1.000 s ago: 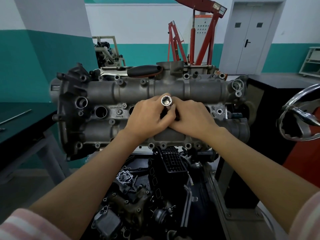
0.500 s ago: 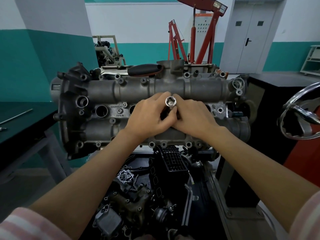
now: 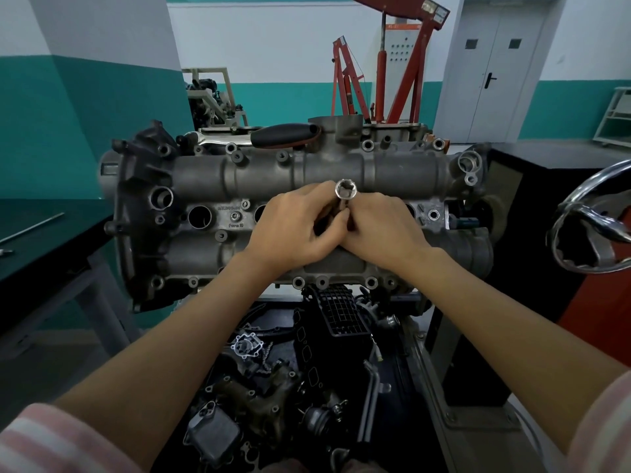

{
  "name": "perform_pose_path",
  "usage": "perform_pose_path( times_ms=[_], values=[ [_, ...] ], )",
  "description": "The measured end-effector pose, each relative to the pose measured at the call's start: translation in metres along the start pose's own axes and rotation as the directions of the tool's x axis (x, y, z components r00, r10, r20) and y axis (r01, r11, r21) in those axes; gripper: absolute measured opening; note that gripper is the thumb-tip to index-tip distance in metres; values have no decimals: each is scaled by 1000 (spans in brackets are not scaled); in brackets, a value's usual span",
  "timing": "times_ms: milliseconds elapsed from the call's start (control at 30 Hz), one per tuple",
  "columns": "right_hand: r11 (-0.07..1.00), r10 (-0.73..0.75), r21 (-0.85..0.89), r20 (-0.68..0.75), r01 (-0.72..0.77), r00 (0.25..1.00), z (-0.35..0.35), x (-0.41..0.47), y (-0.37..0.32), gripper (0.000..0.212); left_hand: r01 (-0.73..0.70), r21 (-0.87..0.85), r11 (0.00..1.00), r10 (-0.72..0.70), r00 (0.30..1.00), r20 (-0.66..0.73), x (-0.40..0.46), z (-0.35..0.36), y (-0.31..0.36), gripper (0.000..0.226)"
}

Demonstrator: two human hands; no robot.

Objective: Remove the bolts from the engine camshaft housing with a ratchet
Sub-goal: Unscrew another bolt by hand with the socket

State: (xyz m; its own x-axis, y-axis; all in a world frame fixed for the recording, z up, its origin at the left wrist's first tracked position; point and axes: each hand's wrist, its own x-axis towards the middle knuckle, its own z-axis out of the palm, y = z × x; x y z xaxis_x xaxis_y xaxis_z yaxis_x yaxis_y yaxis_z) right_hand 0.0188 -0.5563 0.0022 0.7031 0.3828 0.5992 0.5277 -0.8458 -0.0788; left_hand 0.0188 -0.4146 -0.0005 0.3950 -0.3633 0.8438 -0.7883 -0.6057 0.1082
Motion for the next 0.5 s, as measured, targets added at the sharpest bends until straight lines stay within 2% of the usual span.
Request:
perform_pose_path(
  times_ms=[100,200,333,500],
  values=[
    [1000,3,-14,-16,-3,1000,-1,-1,1,29,26,21,999,-26,1000,-8,0,0,3,14],
    [1000,-3,-10,29,3,1000,-4,-1,-1,26,59,51,997,-59,998,1,-1,2,2,23],
    [999,4,51,51,-6,999,-7,-1,-3,26,101,36,994,-102,994,28,-2,3,-6,52],
    [998,17,67,34,-19,999,-8,-3,-5,22,56,16,998,-56,998,5,-2,2,-2,44]
  ],
)
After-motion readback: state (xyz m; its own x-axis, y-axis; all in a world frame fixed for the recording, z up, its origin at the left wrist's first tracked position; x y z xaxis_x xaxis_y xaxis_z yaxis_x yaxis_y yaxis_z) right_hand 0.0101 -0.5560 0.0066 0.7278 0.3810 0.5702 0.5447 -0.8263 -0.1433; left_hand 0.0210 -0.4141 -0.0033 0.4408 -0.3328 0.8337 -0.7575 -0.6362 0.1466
